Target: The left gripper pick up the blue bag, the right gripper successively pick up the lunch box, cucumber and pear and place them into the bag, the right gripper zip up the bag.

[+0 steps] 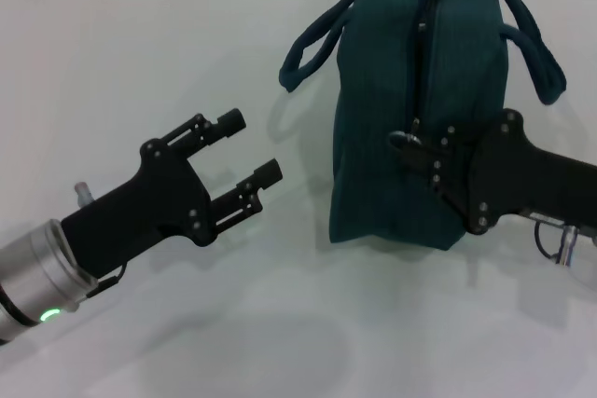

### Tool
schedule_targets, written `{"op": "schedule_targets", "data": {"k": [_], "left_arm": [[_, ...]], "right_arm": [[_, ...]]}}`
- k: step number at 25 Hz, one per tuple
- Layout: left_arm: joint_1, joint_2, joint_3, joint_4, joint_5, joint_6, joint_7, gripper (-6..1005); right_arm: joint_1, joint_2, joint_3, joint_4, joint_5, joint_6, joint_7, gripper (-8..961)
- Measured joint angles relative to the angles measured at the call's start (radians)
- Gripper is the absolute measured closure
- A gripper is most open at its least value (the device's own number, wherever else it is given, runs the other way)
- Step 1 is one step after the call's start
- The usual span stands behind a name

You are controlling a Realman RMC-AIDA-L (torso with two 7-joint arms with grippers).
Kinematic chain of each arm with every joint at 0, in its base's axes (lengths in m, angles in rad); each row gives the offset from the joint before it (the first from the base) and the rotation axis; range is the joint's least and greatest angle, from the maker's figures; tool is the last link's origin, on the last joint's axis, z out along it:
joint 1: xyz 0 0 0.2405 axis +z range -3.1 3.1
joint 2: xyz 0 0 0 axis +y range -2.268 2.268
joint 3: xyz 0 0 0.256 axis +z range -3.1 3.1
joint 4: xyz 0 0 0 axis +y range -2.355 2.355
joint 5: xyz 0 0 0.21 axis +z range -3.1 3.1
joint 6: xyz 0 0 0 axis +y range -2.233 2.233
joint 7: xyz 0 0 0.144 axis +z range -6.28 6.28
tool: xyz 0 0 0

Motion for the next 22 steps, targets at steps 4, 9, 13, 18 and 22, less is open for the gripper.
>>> {"op": "schedule_targets", "data": {"k": [4, 9, 13, 18, 22], "left_arm": [[-0.008, -0.003, 0.003, -0.015, 0.047, -0.048, 0.018, 436], [-0.060, -0.004, 0.019, -0.051, 0.118, -0.065, 0.002, 441], [-0.092, -0.004, 0.057, -0.069, 0.125, -0.072, -0.016, 445], [-0.123, -0.013, 0.065, -0.079, 0.116, -0.144, -0.044, 450], [-0.156, -0.011, 0.065, -0.101, 0.116, -0.190, -0.081, 454]], "right_arm": [[0.015, 0.000, 0.000, 0.000, 0.011, 0.000, -0.009, 915], [0.034, 0.000, 0.000, 0.007, 0.012, 0.016, -0.006, 913], [0.039, 0.000, -0.001, 0.007, 0.013, 0.029, -0.005, 912], [0.040, 0.000, -0.005, 0.008, 0.013, 0.028, -0.004, 910], [0.036, 0.000, -0.009, 0.008, 0.014, 0.028, -0.003, 909]]}}
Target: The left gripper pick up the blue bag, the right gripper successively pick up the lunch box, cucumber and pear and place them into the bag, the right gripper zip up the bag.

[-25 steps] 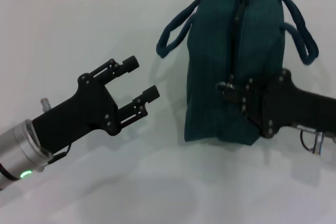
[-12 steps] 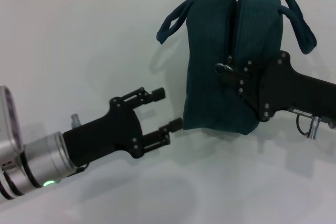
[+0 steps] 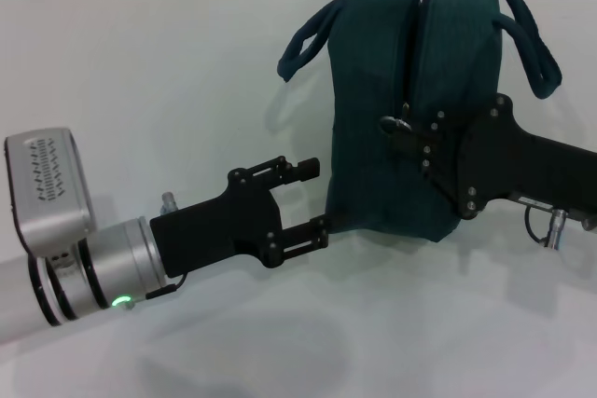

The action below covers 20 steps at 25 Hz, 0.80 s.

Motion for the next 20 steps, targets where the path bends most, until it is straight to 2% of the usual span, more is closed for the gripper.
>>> {"op": "schedule_targets", "data": {"k": [13, 20], "left_arm": [[-0.003, -0.004, -0.005, -0.006, -0.003, -0.030, 0.043, 468], [-0.008, -0.008, -0.002, -0.030, -0.044, -0.032, 0.079, 607]], "right_arm": [[-0.007, 0.000, -0.009, 0.000, 0.001, -0.010, 0.001, 905], [-0.012, 0.000, -0.056, 0.000, 0.043, -0.012, -0.002, 902]]}}
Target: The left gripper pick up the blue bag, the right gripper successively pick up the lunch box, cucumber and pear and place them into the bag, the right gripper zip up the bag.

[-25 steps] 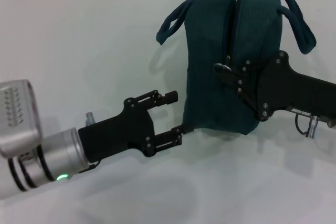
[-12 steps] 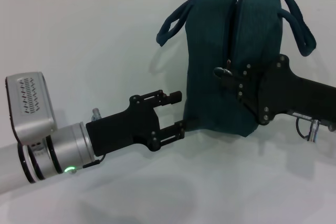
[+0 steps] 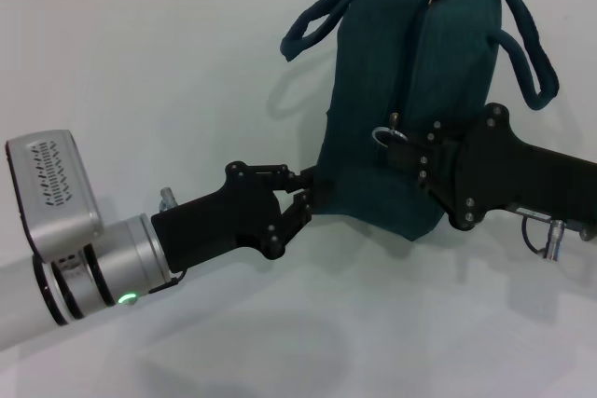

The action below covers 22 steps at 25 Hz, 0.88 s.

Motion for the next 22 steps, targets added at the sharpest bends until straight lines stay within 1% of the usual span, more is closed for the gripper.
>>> {"op": "schedule_targets", "data": {"k": [4, 6, 10, 12, 14, 18, 22], "left_arm": [[-0.001, -0.003, 0.000, -0.001, 0.000, 0.000, 0.044, 686], [-0.001, -0.004, 0.000, -0.003, -0.002, 0.000, 0.078, 749], [0.000, -0.005, 0.001, -0.030, -0.046, 0.000, 0.143, 875], [0.000, -0.005, 0.002, -0.040, -0.070, -0.001, 0.154, 871], [-0.001, -0.005, 0.002, -0.043, -0.079, -0.002, 0.159, 895], [-0.005, -0.005, 0.002, -0.040, -0.079, -0.002, 0.164, 943], [-0.012, -0.004, 0.005, -0.046, -0.076, -0.002, 0.169, 945]], "right_arm": [[-0.006, 0.000, -0.001, 0.000, 0.006, -0.001, 0.002, 901], [-0.008, 0.000, -0.008, 0.000, 0.018, -0.001, 0.002, 900], [-0.010, 0.000, -0.086, 0.000, 0.111, -0.002, -0.002, 899], [-0.010, 0.000, -0.122, 0.000, 0.151, 0.000, -0.006, 899], [-0.010, 0.000, -0.134, 0.000, 0.168, 0.005, -0.006, 898], [-0.010, 0.000, -0.134, 0.000, 0.171, 0.007, -0.007, 897], [-0.016, 0.000, -0.129, 0.000, 0.176, 0.007, -0.009, 895]]}}
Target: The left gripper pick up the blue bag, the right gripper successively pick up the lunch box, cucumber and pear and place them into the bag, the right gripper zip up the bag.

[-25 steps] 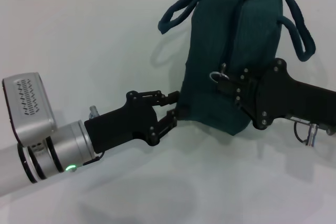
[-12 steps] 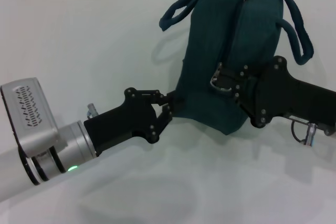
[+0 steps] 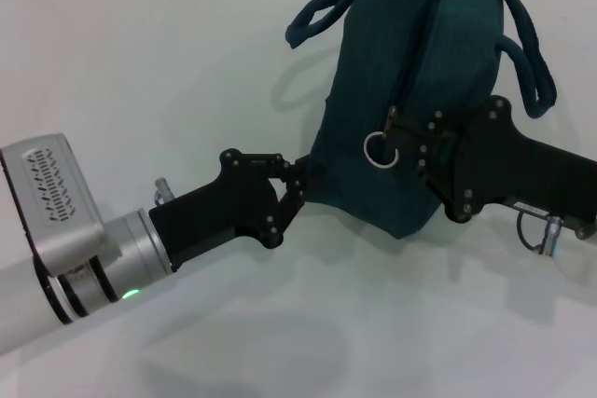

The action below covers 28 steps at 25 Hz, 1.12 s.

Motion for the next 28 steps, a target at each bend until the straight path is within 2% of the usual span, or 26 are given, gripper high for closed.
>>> {"op": "schedule_targets", "data": {"k": [10, 16, 28], "left_arm": [[-0.001, 0.001, 0.010, -0.005, -0.005, 0.004, 0.010, 945], [-0.003, 0.001, 0.013, -0.005, 0.000, 0.005, 0.026, 944], [-0.015, -0.001, 0.063, -0.005, 0.000, 0.012, 0.069, 945]], "right_arm": [[-0.038, -0.013, -0.028, 0.000, -0.009, -0.045, 0.071, 892], [-0.079, -0.014, -0.028, 0.000, -0.014, -0.027, 0.153, 675], [-0.120, -0.008, -0.040, 0.002, -0.012, 0.004, 0.173, 529]]}}
